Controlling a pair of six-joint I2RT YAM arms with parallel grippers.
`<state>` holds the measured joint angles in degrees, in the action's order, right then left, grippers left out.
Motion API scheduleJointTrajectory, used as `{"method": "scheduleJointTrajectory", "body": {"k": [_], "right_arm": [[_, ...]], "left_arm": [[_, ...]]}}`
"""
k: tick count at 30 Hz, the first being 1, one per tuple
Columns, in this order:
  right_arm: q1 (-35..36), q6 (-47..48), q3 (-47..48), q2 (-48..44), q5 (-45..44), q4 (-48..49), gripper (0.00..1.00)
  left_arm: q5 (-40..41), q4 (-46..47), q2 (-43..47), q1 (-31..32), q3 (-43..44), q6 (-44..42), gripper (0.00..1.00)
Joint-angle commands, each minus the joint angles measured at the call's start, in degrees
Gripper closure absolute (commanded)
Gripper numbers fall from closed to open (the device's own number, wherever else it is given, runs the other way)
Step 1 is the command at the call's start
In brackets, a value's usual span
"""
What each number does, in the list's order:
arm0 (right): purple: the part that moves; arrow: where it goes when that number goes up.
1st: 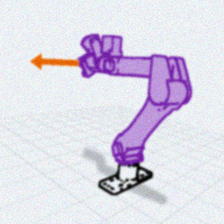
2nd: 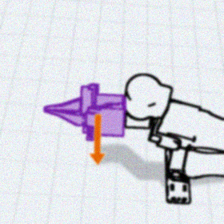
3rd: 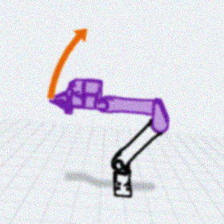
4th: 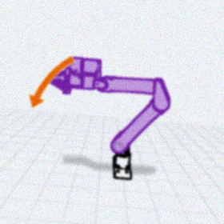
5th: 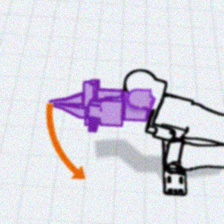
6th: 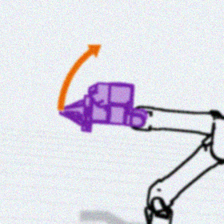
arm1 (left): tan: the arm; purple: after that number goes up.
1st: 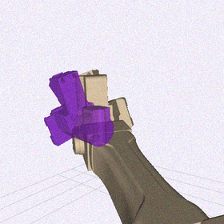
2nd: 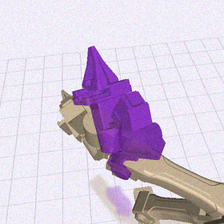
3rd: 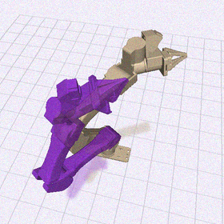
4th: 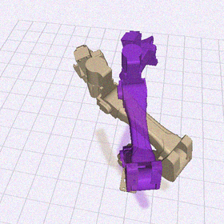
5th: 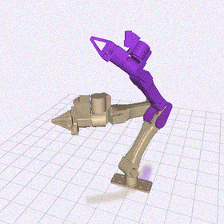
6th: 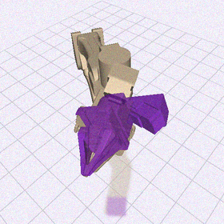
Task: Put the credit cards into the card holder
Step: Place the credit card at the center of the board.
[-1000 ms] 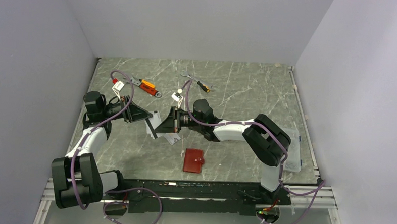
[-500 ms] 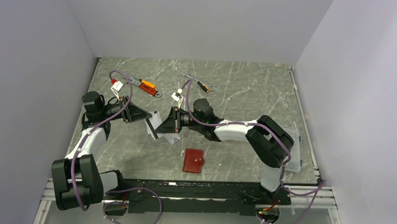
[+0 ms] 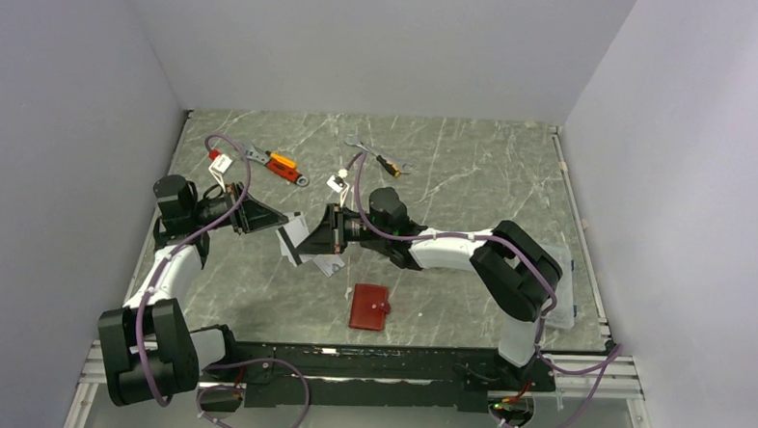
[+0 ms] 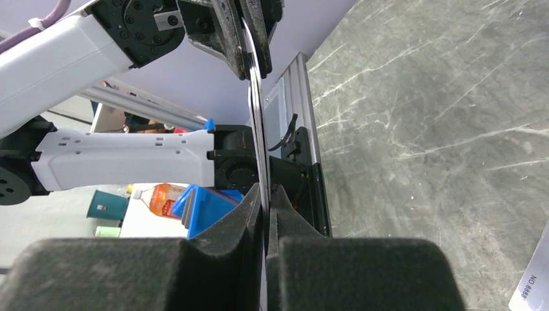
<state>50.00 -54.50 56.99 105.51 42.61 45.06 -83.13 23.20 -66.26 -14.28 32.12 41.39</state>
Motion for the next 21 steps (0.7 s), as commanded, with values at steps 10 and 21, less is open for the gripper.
{"method": "scheduleJointTrajectory", "body": {"k": [10, 21], "right_arm": [[-0.52, 1.73, -0.69, -3.27, 1.35, -2.17, 0.94], [-3.26, -0.30, -6.66, -5.75, -0.25, 0.65, 0.98]], "left_arm": [[-1.37, 3.88, 0.91, -4.70, 1.07, 1.97, 0.99], [1.38, -5.94, 3.13, -8.10, 2.30, -6.29, 0.99]]}}
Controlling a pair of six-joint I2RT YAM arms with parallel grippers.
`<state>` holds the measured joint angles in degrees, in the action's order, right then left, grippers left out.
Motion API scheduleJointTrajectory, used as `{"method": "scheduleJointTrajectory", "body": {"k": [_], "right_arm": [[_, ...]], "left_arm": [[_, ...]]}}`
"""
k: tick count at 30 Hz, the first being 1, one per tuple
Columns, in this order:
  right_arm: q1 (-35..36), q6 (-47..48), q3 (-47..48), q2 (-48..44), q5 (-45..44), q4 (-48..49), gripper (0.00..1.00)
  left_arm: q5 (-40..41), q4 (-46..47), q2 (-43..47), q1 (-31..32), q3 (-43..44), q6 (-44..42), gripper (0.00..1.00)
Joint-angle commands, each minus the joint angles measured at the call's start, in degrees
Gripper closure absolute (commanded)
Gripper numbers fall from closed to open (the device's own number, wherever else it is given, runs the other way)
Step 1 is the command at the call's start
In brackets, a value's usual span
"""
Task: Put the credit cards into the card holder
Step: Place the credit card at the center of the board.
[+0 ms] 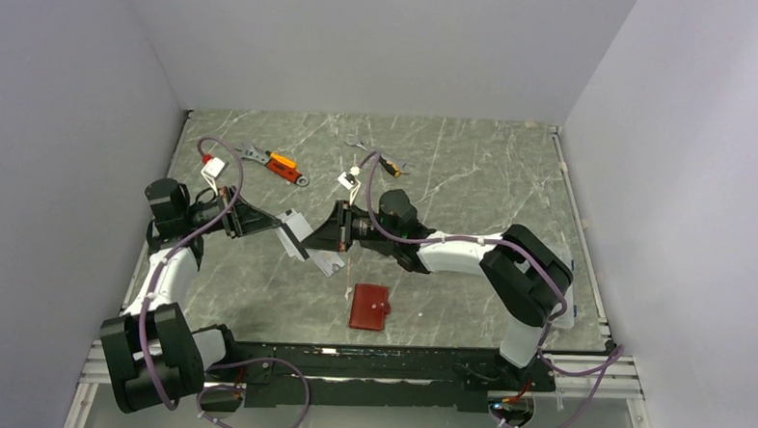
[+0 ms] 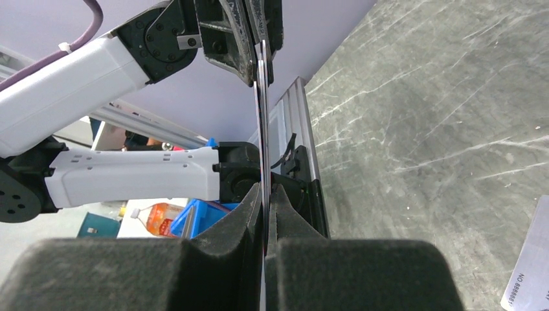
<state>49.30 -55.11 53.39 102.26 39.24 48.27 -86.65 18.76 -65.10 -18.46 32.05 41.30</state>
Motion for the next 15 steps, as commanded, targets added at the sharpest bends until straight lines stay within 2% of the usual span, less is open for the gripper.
{"method": "scheduleJointTrajectory", "body": {"k": [1, 4, 15], "right_arm": [[-2.65, 0.45, -3.29, -2.55, 3.03, -2.79, 0.98], [-3.33, 0.05, -5.07, -2.83, 2.54, -2.04, 0.98], [-4.70, 0.13, -6.29, -2.32, 2.16, -2.39, 0.98]], "left_arm": [[5.17, -3.38, 2.06, -4.10, 2.78, -7.62, 0.99], [6.76, -9.17, 2.06, -5.02, 3.89, -11.59, 0.98], [11.35, -18.23, 2.61, -6.71, 5.74, -19.13, 0.98]]}}
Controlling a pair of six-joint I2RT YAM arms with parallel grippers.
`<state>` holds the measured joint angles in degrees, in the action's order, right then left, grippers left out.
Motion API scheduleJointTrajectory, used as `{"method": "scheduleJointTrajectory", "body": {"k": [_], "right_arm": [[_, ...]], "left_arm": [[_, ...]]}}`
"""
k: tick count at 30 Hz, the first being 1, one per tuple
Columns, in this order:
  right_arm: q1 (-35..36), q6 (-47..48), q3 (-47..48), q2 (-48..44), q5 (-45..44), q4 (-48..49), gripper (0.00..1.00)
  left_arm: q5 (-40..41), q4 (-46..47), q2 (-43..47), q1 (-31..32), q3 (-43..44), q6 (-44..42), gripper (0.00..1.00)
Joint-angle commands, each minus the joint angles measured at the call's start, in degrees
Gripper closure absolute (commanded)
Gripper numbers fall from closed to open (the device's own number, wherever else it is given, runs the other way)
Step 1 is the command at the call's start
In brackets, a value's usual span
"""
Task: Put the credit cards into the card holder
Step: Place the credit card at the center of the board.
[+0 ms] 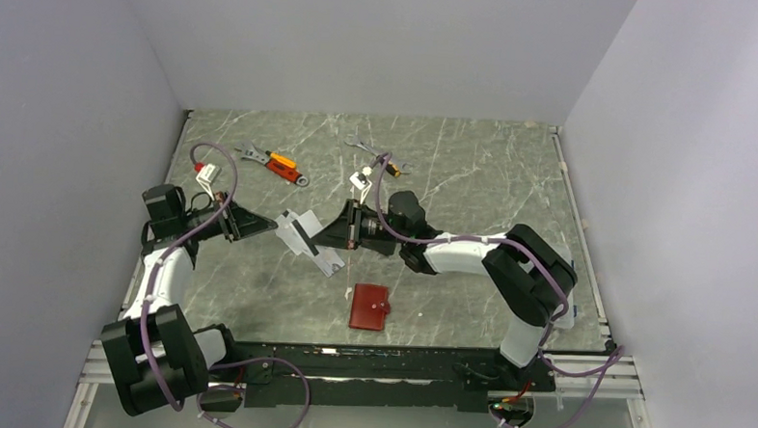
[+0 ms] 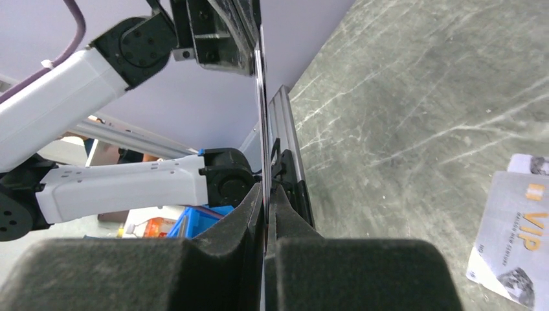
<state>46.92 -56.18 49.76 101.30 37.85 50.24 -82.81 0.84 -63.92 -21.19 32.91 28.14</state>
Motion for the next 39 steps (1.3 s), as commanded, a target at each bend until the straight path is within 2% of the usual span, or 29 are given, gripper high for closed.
{"method": "scheduleJointTrajectory", "body": {"k": [1, 4, 8, 11, 20, 24, 27, 31, 33, 37, 39], "right_arm": [[-2.52, 1.15, -2.96, -1.33, 3.55, -4.40, 0.97], [-2.95, 0.89, -4.08, -1.24, 3.59, -4.17, 0.96], [-3.19, 0.61, -4.59, -0.06, 3.52, -3.24, 0.97], [-3.16, 0.68, -4.18, 1.59, 3.51, -2.96, 0.98], [-3.07, 7.23, 1.83, 8.64, -1.71, -14.41, 1.00], [-2.70, 10.13, 4.79, 10.53, -6.02, -20.16, 0.95], [-2.58, 11.57, 4.78, 10.44, -9.16, -22.84, 0.87], [-2.47, 13.04, 5.03, 9.18, -12.16, -27.24, 0.66], [-2.44, 14.53, 5.80, 7.90, -13.25, -29.18, 0.58], [-2.45, 16.63, 7.52, 5.62, -14.10, -33.81, 0.38], [-2.49, 18.24, 8.37, 3.28, -14.53, -36.62, 0.32]], "left_arm": [[8.35, -2.10, 1.63, -4.12, 5.29, -7.23, 0.98], [10.38, -4.34, 1.51, -4.57, 5.68, -8.88, 0.99], [8.01, 0.58, 0.51, -4.58, 4.23, -5.66, 0.99], [7.84, 0.52, 1.12, -4.58, 4.25, -5.86, 0.99], [4.78, 5.10, 1.58, -4.02, 3.41, -2.59, 0.99], [2.87, 6.01, 1.56, -1.40, 3.44, -2.76, 0.99], [2.87, 3.04, 2.56, 1.50, 4.38, -6.69, 1.00], [1.71, -3.40, 2.69, 5.56, 7.20, -12.48, 1.00], [1.58, -8.19, 2.32, 7.11, 8.78, -17.24, 1.00], [-0.19, -8.15, 2.28, 8.09, 8.99, -17.64, 1.00], [-0.42, -11.59, 2.77, 8.47, 10.29, -21.35, 1.00]]}}
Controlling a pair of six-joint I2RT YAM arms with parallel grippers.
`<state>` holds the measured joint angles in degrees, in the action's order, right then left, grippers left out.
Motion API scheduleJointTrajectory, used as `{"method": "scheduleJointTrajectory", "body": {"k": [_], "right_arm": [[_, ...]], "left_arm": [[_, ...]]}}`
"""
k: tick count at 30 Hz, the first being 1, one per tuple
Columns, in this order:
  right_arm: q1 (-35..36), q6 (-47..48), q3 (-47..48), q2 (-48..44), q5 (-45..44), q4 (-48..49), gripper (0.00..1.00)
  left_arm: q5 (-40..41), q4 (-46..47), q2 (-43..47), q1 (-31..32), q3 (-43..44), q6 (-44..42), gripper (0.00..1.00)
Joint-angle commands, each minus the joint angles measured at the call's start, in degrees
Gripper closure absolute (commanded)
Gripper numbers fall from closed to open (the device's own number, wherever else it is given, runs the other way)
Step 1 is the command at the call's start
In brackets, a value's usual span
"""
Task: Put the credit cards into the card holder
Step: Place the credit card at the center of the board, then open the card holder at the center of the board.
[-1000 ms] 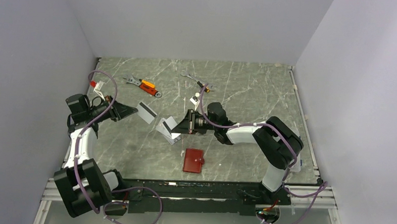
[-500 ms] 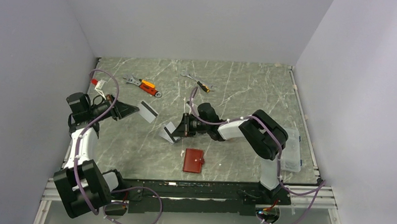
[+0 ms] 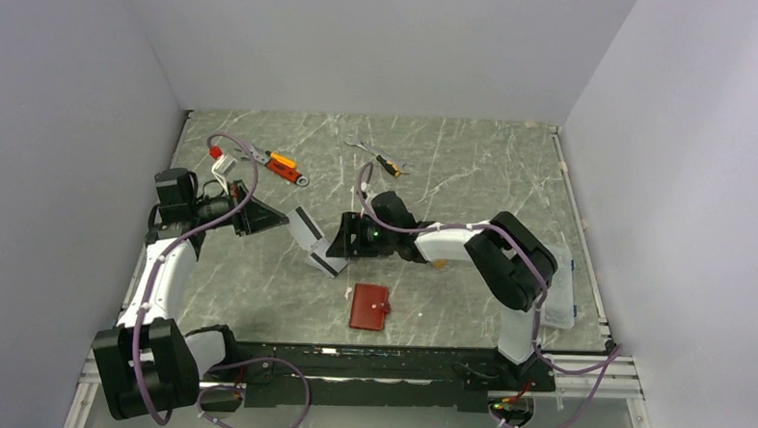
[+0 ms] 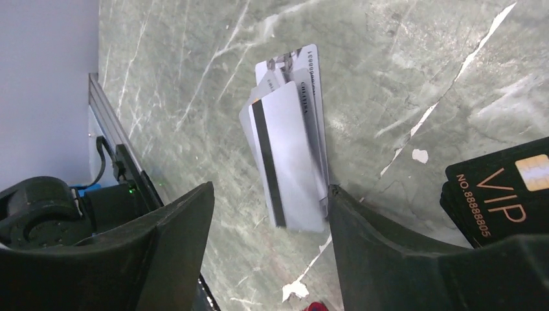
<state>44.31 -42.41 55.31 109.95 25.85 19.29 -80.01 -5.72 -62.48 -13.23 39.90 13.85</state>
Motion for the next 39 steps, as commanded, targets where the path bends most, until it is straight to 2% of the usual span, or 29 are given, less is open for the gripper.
{"method": "scheduleJointTrajectory", "body": {"k": [1, 3, 7, 9, 14, 18, 20, 23, 25, 31, 33, 37, 39], "right_arm": [[0.00, 5.28, 2.80, -6.75, -2.75, -6.41, 0.31], [-0.46, 6.34, 2.28, -9.89, -2.69, -7.38, 0.30], [-1.19, 8.86, -1.00, -19.88, -1.60, -8.51, 0.30], [-1.50, 11.56, -2.83, -24.77, -0.17, -8.39, 0.32], [-2.43, 16.70, -4.80, -32.17, 8.23, -7.98, 0.31], [-2.48, 17.62, -5.13, -33.53, 15.26, -3.84, 0.29], [-2.53, 16.44, -4.30, -32.46, 17.64, -1.00, 0.28], [-1.87, 15.32, -2.68, -30.19, 18.38, 0.78, 0.28], [-0.99, 15.49, -1.36, -28.89, 17.73, 1.12, 0.27], [2.92, 18.98, 3.11, -25.45, 11.64, -2.94, 0.29], [3.53, 18.55, 3.65, -24.96, 10.30, -1.90, 0.34], [5.28, 20.59, 8.14, -22.80, 9.47, -7.30, 0.48], [5.59, 20.01, 7.97, -22.39, 9.66, -6.61, 0.56]], "left_arm": [[-3.16, -8.40, 1.45, 0.87, 4.08, -9.29, 1.00], [-3.66, -10.85, 1.53, 1.44, 5.17, -11.61, 1.00], [-5.09, -9.08, 2.04, 1.56, 4.77, -9.66, 1.00], [-6.06, -12.00, 1.38, 2.38, 5.77, -12.01, 1.00], [-9.62, -29.74, -1.94, 4.84, 10.74, -30.77, 1.00], [-13.10, -51.45, -6.18, 6.18, 16.57, -50.53, 1.00], [-13.65, -57.34, -7.83, 6.20, 18.83, -56.40, 1.00], [-14.10, -58.49, -8.14, 6.32, 18.46, -57.91, 1.00], [-14.01, -55.29, -6.67, 6.34, 16.93, -54.90, 1.00], [-11.85, -31.79, 1.25, 6.37, 8.93, -32.20, 1.00], [-12.07, -34.65, 0.92, 6.53, 9.56, -35.05, 1.00], [-13.40, -42.96, -0.88, 6.66, 12.11, -43.30, 0.99], [-13.67, -44.64, -1.00, 6.66, 12.73, -44.94, 0.99]]}}
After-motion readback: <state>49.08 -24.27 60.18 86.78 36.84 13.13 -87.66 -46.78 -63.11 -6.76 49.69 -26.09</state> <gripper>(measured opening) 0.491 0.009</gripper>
